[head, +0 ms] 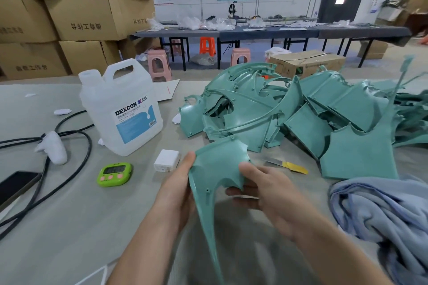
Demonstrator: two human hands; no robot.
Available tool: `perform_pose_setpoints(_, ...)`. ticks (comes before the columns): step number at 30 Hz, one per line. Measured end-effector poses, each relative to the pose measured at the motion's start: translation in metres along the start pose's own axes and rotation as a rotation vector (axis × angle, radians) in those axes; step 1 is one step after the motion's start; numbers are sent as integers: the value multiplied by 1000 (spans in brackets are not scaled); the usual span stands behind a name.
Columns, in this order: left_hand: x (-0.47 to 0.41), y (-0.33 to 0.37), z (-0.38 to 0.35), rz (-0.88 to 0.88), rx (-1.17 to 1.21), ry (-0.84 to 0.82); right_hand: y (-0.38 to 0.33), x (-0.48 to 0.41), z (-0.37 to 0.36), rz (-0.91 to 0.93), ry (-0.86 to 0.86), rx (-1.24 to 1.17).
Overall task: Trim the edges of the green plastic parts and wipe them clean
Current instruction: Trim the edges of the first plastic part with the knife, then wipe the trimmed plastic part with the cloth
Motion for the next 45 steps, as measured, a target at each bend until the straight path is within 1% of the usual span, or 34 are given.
perform_pose_setpoints(2,2,0,-2,10,8,-50,3,-6,-11,-27,74,-184)
perform_pose_setpoints(3,3,-1,-3,21,22,-96,3,-8,-14,-28,111,-220)
perform_pose_setpoints(5,6,-3,-6,48,38,-181,1,-9,-16,-41,158,-147)
perform_pose_setpoints(6,7,-4,-7,50,27,-190,-1,-6,-13,-49,171,-54)
perform_pose_setpoints(8,9,-5,-9,45,-14,-135,-6,3,1,-16,221,170)
perform_pose_setpoints(10,7,-4,-10,29,-46,-96,-16,19,30,105,377,452)
perform_pose_setpoints(12,5,-5,-10,-6,-50,-125,-27,42,65,174,584,824)
perform_pose_setpoints(14,7,-10,-13,-13,-97,-209,-27,69,104,117,742,1277)
perform_pose_setpoints(15,9,-14,-16,-7,-147,-259,-23,84,123,66,787,1434)
perform_pose_setpoints(16,12,-19,-20,-9,-209,-293,-17,97,142,6,818,1522)
perform_pose_setpoints(17,15,-24,-25,-27,-269,-305,-11,110,156,-61,814,1563)
perform_pose_setpoints(19,22,-35,-35,-109,-395,-271,2,124,171,-142,745,1535)
perform_pose_setpoints(20,25,-41,-38,-159,-454,-240,6,125,174,-138,724,1493)
perform_pose_setpoints(21,28,-46,-42,-209,-501,-214,8,124,173,-94,728,1468)
perform_pose_setpoints(23,33,-53,-46,-319,-578,-202,4,119,167,102,744,1453)
perform_pose_setpoints(24,35,-55,-46,-366,-628,-215,-2,118,161,216,737,1373)
perform_pose_setpoints(26,35,-58,-47,-444,-704,-277,-21,116,141,385,715,1145)
perform_pose_setpoints(28,37,-59,-51,-496,-718,-332,-40,108,114,524,652,1031)
perform_pose_setpoints(29,38,-58,-54,-504,-696,-343,-47,101,98,551,613,977)
perform_pose_setpoints(31,35,-56,-57,-455,-602,-332,-53,82,67,539,505,868)
perform_pose_setpoints(34,31,-53,-46,-343,-549,-313,-44,48,24,549,286,899)
perform_pose_setpoints(36,30,-47,-38,-335,-528,-340,-32,22,6,496,186,802)
perform_pose_setpoints(37,32,-43,-34,-351,-513,-367,-26,9,1,470,195,747)
perform_pose_setpoints(38,31,-41,-32,-368,-507,-402,-21,-4,-3,472,245,716)
perform_pose_setpoints(40,29,-37,-23,-408,-502,-490,-14,-26,-9,522,432,717)
perform_pose_setpoints(41,25,-35,-23,-419,-506,-534,-12,-35,-10,531,533,733)
perform_pose_setpoints(43,19,-26,-23,-373,-489,-573,-14,-52,-8,512,701,806)
perform_pose_setpoints(45,20,-16,-21,-341,-470,-646,-22,-68,2,467,781,918)
Point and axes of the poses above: each hand's wrist, its own x-axis away from the middle knuckle, its own z-axis out of the back of the hand, y = z × x, the point moved 1 cm from there along -x, towards the middle knuckle, and after that the axes turned 1 degree about y, right-handed, at the moved point
